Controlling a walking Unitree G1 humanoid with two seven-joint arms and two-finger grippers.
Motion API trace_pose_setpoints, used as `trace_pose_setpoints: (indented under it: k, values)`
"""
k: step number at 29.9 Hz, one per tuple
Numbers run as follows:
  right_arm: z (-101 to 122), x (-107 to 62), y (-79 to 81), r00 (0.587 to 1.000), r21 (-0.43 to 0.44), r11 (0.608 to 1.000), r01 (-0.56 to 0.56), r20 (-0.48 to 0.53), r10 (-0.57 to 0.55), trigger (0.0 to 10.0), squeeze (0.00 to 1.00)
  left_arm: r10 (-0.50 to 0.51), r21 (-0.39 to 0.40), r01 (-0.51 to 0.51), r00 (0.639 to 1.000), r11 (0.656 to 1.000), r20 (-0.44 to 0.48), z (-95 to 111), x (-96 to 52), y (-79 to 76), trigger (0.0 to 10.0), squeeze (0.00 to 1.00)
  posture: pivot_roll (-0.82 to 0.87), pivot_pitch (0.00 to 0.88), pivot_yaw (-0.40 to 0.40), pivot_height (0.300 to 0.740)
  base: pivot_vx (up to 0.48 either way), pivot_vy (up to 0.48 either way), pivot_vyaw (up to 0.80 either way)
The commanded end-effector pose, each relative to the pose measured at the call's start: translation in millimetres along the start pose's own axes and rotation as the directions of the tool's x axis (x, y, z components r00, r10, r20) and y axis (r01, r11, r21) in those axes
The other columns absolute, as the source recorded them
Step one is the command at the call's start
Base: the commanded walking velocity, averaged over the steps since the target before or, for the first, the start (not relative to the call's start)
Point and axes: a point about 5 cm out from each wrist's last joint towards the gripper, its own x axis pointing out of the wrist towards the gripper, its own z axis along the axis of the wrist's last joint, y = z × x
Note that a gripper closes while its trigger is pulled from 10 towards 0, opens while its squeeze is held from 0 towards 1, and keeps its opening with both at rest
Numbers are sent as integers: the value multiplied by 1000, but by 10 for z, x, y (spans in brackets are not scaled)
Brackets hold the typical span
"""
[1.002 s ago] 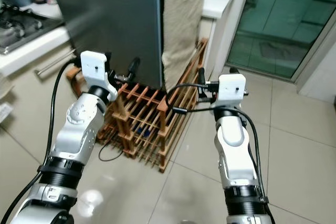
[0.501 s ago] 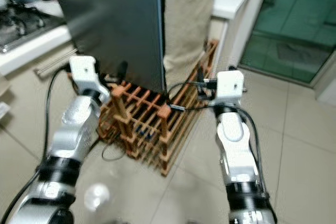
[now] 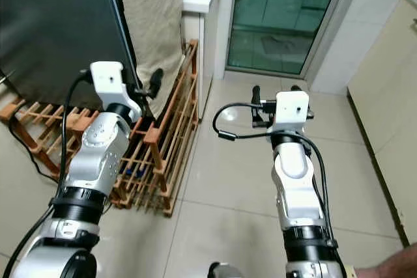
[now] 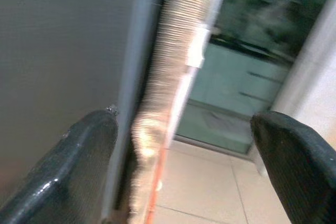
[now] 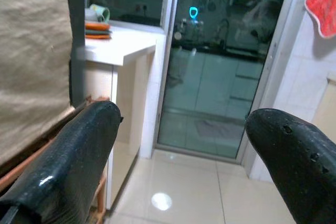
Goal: Restocking fridge
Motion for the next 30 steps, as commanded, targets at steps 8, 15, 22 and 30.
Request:
trace_pose_setpoints:
  k: [8, 15, 22, 30]
  values:
    - [167, 67, -31, 997, -3, 1000, 24, 75, -24, 10000, 31, -122, 68, 117, 990, 991, 73, 232, 126, -332, 10000, 0, -121, 0, 21, 740, 0, 0, 0]
    - [159, 49, -11, 997, 3, 1000, 23, 71, -23, 10000, 31, -213, 92, 210, 977, 973, 23, 279, 340, -643, 10000, 0, -137, 6, 41, 740, 0, 0, 0]
    - [182, -55, 13, 997, 15, 1000, 21, 74, -22, 10000, 27, -178, 91, 177, 984, 980, 6, 356, 507, -689, 10000, 0, -165, 48, 71, 740, 0, 0, 0]
    - [207, -288, -157, 988, 38, 990, 135, 76, -137, 10000, 24, -201, 108, 192, 977, 975, 69, 296, 166, -255, 10000, 0, -159, 43, 81, 740, 0, 0, 0]
